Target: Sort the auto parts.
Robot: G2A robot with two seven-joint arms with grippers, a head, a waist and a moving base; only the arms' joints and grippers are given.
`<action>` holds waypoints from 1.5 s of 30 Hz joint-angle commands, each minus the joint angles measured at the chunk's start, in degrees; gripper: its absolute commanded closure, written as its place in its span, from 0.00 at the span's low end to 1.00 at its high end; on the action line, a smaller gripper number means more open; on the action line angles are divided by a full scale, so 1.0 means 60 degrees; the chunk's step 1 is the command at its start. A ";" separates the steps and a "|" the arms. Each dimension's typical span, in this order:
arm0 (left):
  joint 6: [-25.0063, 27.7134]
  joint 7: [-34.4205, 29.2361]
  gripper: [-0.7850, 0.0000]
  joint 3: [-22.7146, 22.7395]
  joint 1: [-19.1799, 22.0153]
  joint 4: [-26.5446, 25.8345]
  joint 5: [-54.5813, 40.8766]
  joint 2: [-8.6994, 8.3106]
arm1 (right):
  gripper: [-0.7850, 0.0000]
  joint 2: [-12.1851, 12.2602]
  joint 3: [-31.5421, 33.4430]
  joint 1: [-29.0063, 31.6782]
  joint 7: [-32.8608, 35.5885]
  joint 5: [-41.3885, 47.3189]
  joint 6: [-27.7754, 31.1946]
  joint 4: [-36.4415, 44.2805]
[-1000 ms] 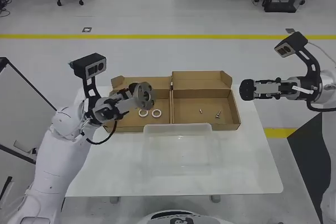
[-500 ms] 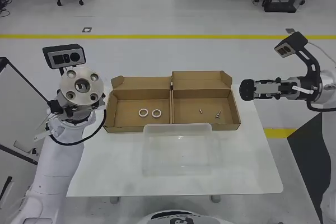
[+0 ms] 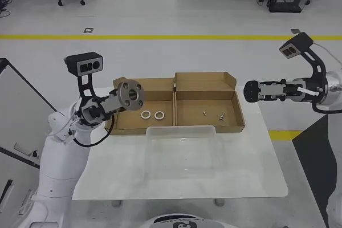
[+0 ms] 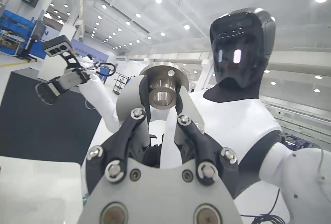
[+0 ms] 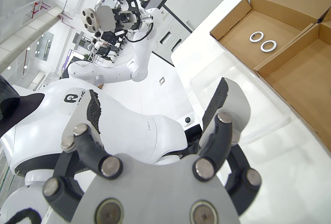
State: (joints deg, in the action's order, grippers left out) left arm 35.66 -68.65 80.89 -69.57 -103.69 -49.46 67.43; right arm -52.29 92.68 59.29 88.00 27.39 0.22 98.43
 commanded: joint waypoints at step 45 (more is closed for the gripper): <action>-0.1235 0.0816 1.00 0.0671 -0.0459 0.0121 0.2838 0.0135 | 0.00 0.0000 -0.0001 0.0000 0.0000 0.0001 0.0000 -0.0001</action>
State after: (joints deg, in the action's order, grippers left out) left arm 28.46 -63.94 85.11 -72.10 -103.14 -34.75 68.30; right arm -52.29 92.68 59.29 88.00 27.39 0.22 98.43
